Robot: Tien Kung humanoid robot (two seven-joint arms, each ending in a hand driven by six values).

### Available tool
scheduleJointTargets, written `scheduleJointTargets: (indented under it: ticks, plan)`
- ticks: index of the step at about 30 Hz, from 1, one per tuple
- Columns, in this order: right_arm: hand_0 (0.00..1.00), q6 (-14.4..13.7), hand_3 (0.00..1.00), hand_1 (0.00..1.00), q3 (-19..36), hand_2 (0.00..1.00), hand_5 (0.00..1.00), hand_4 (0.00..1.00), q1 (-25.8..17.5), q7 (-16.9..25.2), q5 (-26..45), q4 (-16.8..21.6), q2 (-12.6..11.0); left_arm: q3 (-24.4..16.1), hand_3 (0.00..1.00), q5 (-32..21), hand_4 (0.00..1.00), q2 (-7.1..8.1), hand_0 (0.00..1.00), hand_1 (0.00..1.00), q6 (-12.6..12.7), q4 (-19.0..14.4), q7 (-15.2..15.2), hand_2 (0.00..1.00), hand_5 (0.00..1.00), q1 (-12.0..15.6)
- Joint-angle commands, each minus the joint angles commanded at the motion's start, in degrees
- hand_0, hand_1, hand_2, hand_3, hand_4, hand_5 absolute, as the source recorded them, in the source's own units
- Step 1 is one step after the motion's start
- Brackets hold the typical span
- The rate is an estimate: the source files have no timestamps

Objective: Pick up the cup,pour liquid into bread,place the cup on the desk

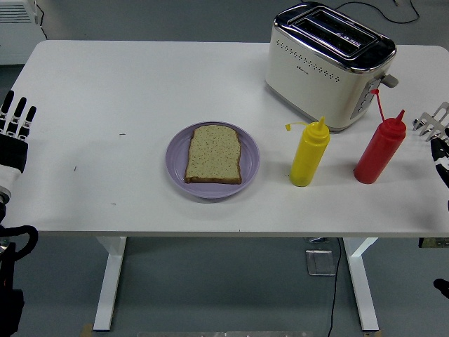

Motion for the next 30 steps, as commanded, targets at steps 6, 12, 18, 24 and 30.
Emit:
scheduleJointTargets:
  ticks: [6, 12, 18, 24, 30]
  plan:
    - [0.964, 0.2, 0.998, 0.924, -1.7, 0.976, 0.298, 0.868, 1.1, -0.7, -3.1, -0.8, 0.2, 0.0, 0.696, 0.0, 0.567, -0.02, 0.788, 0.738, 0.0, 0.0, 0.0, 0.738, 0.982, 0.0]
    - [0.971, 0.6, 0.998, 0.925, -3.5, 0.978, 0.294, 0.873, 2.8, -0.7, -3.0, -2.0, 0.7, -0.1, 0.696, 0.0, 0.563, -0.02, 0.788, 0.738, 0.0, 0.0, 0.0, 0.737, 0.987, 0.0]
    - [0.970, 0.2, 0.998, 0.923, -5.2, 0.979, 0.293, 0.881, 4.4, -0.8, -2.7, -3.1, 0.9, -0.2, 0.696, 0.1, 0.559, -0.04, 0.788, 0.738, 0.0, 0.0, 0.0, 0.737, 0.992, -0.1]
    - [0.960, -0.4, 0.998, 0.918, -7.3, 0.972, 0.296, 0.888, 6.9, -0.6, -1.5, -5.3, 1.3, -0.3, 0.697, 0.0, 0.556, -0.07, 0.788, 0.738, 0.0, 0.0, 0.0, 0.737, 0.993, -0.1]
    - [0.953, -0.3, 0.998, 0.915, -9.0, 0.965, 0.297, 0.887, 8.7, -0.3, 0.2, -6.6, 1.6, -0.4, 0.697, 0.0, 0.555, -0.14, 0.788, 0.738, 0.1, 0.0, 0.0, 0.737, 0.993, 0.0]
